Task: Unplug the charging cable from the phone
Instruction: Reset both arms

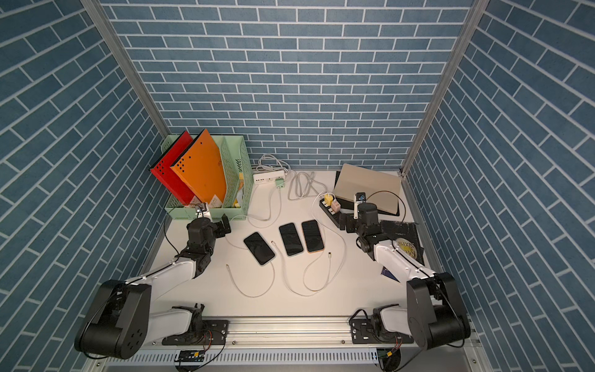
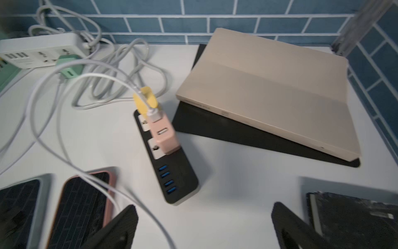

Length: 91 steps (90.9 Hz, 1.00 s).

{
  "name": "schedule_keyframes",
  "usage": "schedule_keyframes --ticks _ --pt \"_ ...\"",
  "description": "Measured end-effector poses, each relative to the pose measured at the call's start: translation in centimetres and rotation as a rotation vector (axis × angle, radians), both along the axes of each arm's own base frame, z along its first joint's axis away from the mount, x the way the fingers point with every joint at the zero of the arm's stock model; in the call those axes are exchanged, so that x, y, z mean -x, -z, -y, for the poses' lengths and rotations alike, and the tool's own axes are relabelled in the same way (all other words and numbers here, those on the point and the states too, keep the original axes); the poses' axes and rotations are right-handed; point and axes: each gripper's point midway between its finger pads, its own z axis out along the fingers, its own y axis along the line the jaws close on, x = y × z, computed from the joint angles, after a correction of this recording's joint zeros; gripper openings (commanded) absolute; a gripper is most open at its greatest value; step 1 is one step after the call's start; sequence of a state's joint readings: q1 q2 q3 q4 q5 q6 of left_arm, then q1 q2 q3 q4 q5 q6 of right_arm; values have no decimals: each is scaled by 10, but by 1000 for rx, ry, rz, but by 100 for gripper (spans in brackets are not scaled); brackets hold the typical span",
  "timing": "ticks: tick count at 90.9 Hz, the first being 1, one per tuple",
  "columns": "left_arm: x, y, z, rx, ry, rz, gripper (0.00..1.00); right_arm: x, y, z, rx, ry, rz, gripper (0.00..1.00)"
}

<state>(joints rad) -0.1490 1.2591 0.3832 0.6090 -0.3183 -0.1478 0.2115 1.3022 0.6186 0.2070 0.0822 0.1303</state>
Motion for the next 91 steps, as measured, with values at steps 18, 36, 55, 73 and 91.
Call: schedule_keyframes --ticks 18,36,55,73,91 --pt "15 15 -10 -18 -6 63 100 6 17 53 24 100 95 99" --pt "12 5 -1 -34 90 124 100 1 6 83 14 148 236 100" --pt "5 0 18 -73 211 147 100 -1 12 82 -21 103 315 99" --pt "19 7 25 -107 267 187 100 2 8 70 -46 35 356 99" --pt "19 0 28 -120 283 224 100 1 -4 64 -54 1 406 100"
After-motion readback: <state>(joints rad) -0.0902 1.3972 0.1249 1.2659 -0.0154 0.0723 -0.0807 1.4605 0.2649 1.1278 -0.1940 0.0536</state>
